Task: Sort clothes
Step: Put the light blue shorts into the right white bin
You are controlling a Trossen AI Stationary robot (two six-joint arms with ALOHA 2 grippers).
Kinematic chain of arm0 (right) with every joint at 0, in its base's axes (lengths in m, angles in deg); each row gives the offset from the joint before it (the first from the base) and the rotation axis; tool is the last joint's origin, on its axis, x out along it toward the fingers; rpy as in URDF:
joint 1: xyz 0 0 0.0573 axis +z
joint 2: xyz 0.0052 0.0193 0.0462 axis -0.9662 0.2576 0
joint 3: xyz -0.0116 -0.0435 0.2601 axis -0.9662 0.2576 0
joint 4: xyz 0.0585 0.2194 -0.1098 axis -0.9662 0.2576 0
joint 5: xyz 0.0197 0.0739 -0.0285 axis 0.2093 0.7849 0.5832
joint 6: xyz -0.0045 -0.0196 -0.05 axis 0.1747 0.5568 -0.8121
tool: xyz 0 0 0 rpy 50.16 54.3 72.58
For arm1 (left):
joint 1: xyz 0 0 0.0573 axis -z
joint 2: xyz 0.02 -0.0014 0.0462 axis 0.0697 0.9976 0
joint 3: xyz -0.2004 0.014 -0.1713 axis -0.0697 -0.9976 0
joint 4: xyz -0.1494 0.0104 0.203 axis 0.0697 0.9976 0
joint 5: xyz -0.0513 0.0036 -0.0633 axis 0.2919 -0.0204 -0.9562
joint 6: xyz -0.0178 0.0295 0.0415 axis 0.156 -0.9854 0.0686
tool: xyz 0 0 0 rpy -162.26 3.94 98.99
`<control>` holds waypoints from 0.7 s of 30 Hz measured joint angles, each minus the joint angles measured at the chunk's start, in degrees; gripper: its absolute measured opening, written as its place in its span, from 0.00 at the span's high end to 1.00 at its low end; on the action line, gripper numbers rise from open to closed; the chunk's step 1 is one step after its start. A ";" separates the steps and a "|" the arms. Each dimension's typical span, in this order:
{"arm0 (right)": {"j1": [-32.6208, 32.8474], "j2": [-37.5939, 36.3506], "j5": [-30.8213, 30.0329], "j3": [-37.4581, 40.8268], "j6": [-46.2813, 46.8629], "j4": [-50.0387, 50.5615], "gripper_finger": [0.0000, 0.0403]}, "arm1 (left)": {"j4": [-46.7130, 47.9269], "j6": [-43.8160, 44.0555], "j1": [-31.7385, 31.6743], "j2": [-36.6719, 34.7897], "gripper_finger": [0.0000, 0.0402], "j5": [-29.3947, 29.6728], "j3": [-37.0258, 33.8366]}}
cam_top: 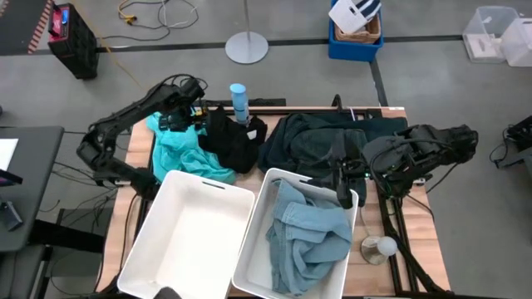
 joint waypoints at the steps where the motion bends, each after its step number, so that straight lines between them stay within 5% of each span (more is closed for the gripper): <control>1: 0.00 0.01 0.00 0.00 -0.05 0.00 0.46 | -0.84 -0.02 -0.34 0.45 0.43 -1.89 -0.02; 11: 0.00 0.04 0.00 0.01 -0.17 -0.02 0.46 | -1.93 -0.19 -3.22 1.23 0.43 -12.20 -0.40; 21: 0.00 0.04 0.00 0.01 -0.11 0.02 0.46 | -12.74 3.65 2.56 0.67 0.43 -19.88 0.77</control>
